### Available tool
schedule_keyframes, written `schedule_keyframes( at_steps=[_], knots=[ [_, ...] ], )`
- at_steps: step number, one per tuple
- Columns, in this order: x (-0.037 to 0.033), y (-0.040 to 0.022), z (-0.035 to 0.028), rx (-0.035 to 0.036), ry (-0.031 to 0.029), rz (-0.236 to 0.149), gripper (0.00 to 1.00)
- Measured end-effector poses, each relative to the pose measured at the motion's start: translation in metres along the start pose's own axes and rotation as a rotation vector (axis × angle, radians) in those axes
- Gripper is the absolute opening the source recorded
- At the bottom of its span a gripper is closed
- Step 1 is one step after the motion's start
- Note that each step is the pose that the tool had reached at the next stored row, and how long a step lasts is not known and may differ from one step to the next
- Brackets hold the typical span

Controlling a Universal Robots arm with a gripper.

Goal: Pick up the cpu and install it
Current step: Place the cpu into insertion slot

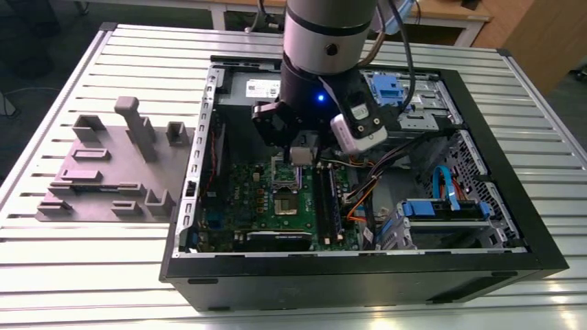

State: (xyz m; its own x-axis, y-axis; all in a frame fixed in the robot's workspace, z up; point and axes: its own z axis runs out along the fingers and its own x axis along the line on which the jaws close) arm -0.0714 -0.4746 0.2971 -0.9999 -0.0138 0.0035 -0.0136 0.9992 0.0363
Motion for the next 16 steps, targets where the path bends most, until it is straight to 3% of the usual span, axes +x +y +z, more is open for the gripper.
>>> schedule_keyframes(
  at_steps=[7,12,16],
  knots=[
    [0.0001,-0.0046,0.0121,-0.0002,-0.0011,0.038,0.47],
    [0.0003,-0.01,0.0209,0.0001,0.004,0.037,0.47],
    [0.0004,-0.0131,0.028,0.0002,0.0138,0.016,0.47]
  ],
)
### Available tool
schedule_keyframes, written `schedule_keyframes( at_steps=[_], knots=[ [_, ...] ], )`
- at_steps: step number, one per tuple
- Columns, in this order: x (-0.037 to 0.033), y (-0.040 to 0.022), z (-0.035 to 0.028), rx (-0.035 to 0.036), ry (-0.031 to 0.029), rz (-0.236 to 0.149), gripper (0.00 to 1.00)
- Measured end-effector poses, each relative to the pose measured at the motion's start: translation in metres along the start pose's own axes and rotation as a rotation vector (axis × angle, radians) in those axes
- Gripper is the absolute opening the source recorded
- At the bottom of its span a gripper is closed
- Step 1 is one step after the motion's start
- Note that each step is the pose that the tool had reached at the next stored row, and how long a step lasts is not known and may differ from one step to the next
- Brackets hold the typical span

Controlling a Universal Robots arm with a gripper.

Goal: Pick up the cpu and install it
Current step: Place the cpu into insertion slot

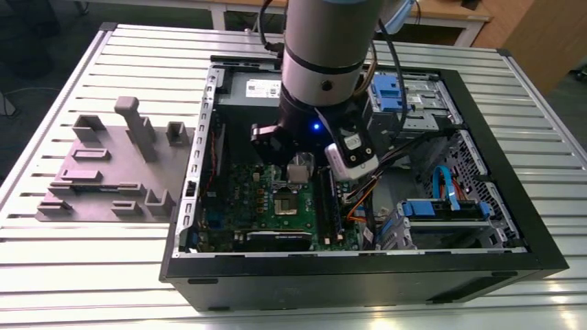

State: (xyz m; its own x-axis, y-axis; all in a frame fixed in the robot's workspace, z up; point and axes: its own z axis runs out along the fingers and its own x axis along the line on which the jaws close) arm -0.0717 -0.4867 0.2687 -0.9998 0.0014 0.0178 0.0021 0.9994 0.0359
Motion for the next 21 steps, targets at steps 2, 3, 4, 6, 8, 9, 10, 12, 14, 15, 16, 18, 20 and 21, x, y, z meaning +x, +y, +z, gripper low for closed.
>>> schedule_keyframes(
  at_steps=[2,3,4,6,8,9,10,12,14,15,16,18,20,21],
  knots=[
    [0.0004,-0.0007,0.0036,0.0001,0.0016,-0.01,0.47],
    [0.0011,-0.0012,0.0054,0.0001,0.0017,-0.011,0.47],
    [0.0018,-0.0016,0.0072,0.0001,0.0017,-0.011,0.47],
    [0.003,-0.0025,0.0109,0.0002,0.0017,-0.011,0.47],
    [0.0043,-0.0031,0.0145,0.0001,0.0018,-0.011,0.47],
    [0.0049,-0.0034,0.0163,0.0001,0.0017,-0.011,0.47],
    [0.0054,-0.0037,0.0181,0.0001,0.0017,-0.011,0.47],
    [0.0058,-0.0042,0.0218,0.0002,0.0018,-0.011,0.47],
    [0.0059,-0.0047,0.025,0.0001,0.0017,-0.01,0.47],
    [0.006,-0.0048,0.025,0.0002,0.0018,-0.01,0.47],
    [0.0059,-0.0048,0.025,0.0002,0.0018,-0.01,0.47],
    [0.0059,-0.0048,0.026,0.0002,0.0017,-0.01,0.47],
    [0.0059,-0.0053,0.0295,0.0003,0.0017,-0.01,0.47],
    [0.0058,-0.0055,0.0312,0.0003,0.0018,-0.01,0.47]
  ],
)
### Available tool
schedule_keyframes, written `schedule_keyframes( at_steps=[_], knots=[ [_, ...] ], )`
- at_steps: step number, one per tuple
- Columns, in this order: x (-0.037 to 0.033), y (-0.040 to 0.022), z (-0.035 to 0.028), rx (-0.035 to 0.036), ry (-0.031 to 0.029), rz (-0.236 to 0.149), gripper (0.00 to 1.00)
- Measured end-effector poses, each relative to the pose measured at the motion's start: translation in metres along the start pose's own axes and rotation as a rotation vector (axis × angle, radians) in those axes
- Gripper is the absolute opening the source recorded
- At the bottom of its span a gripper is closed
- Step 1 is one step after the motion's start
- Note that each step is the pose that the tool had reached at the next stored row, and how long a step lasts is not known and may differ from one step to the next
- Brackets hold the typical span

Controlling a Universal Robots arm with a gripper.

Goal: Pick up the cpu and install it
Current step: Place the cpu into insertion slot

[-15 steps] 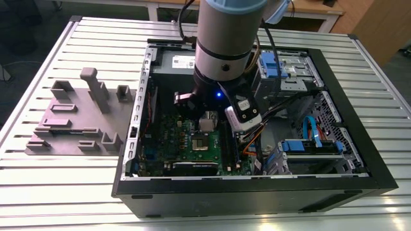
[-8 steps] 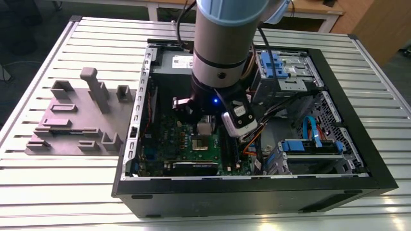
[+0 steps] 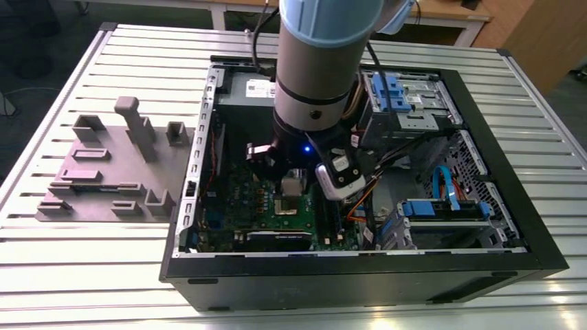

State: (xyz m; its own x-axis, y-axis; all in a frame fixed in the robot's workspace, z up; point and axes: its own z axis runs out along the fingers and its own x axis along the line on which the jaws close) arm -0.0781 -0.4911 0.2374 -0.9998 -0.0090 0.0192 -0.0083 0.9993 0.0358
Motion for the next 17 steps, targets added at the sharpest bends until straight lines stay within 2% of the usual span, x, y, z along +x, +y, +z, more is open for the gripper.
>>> schedule_keyframes(
  at_steps=[2,7,15,17],
  knots=[
    [-0.0001,-0.0004,0.0036,0.0,0.0,0.0,0.47],
    [-0.0002,-0.0059,0.0127,-0.0003,-0.0002,0.001,0.47],
    [-0.0005,-0.0067,0.0269,0.0,-0.0001,0.002,0.47],
    [0.0005,-0.0067,0.0288,0.0,-0.0001,0.003,0.47]
  ],
)
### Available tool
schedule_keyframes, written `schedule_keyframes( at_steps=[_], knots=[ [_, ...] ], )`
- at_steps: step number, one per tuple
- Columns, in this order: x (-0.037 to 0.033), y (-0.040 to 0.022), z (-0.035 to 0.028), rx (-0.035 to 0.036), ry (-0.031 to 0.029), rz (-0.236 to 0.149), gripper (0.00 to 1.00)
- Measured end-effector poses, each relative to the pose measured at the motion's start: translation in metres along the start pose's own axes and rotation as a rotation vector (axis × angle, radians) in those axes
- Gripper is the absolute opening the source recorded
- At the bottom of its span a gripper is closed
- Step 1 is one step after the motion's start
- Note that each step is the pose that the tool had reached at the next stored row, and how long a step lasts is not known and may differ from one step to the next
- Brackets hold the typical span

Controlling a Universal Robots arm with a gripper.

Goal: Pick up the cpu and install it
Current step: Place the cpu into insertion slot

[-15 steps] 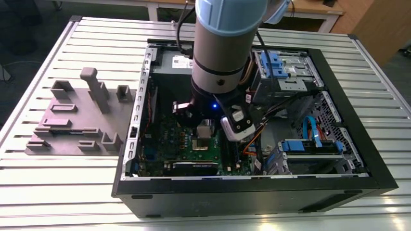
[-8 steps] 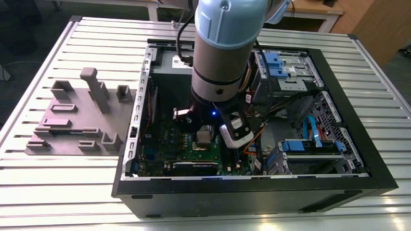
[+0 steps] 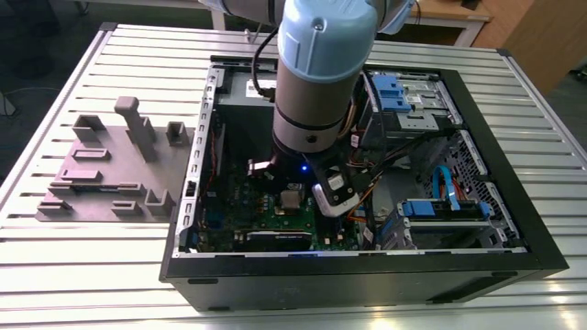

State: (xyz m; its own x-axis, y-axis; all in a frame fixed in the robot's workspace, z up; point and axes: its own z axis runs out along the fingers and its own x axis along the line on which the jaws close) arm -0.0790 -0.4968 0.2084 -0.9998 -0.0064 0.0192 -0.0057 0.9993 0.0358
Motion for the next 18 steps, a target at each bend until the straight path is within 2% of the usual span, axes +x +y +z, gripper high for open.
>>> schedule_keyframes(
  at_steps=[1,5,12,18],
  knots=[
    [0.0028,0.0003,0.0027,-0.0001,0.0,0.0,0.47],
    [0.0032,0.0013,0.0082,0.0,0.0,0.0,0.47],
    [0.0035,0.0031,0.0142,-0.0007,0.0,0.0,0.47],
    [0.0036,0.0034,0.016,-0.001,-0.0001,0.0,0.47]
  ],
)
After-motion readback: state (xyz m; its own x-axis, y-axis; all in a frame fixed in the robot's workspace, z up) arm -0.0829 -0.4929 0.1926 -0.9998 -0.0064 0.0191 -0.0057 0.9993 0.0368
